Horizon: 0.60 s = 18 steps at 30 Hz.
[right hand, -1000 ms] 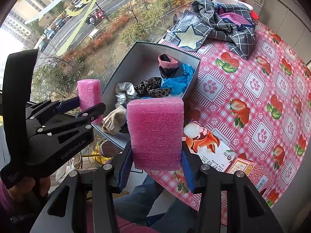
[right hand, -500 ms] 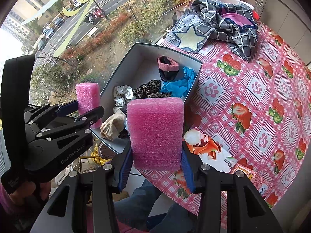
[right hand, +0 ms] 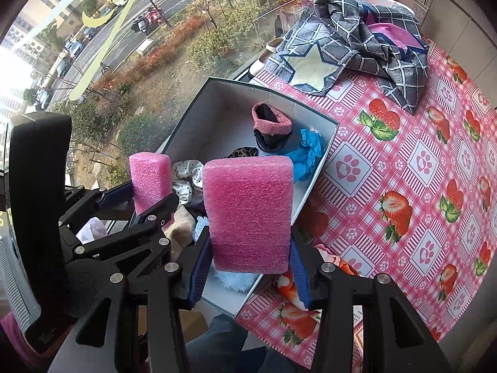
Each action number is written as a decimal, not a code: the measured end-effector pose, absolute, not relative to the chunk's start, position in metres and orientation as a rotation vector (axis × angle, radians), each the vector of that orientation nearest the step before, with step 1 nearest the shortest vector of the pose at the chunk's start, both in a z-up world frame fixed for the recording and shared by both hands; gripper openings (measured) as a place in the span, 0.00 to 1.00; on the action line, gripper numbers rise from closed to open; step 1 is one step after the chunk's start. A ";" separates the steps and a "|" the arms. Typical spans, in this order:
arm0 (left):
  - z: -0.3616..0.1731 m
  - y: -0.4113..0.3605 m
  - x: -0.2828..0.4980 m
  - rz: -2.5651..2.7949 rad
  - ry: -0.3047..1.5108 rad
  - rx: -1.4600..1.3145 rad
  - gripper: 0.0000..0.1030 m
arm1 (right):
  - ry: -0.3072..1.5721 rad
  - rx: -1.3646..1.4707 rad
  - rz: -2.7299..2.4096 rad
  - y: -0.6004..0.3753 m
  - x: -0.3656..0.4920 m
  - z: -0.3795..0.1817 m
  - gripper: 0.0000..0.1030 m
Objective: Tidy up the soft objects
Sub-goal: 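Carry both pink sponges with both tools over the white box, then lower both tools into the box and open them, releasing the pink sponges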
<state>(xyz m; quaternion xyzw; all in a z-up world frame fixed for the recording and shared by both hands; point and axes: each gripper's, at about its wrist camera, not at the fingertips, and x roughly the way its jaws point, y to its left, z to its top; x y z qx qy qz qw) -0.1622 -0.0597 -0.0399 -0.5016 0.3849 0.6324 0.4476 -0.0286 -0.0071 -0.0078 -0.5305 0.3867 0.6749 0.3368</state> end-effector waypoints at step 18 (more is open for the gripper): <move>-0.080 -0.028 -0.178 1.566 0.976 -1.324 0.46 | 1.063 -1.412 1.662 0.041 -0.036 -0.054 0.46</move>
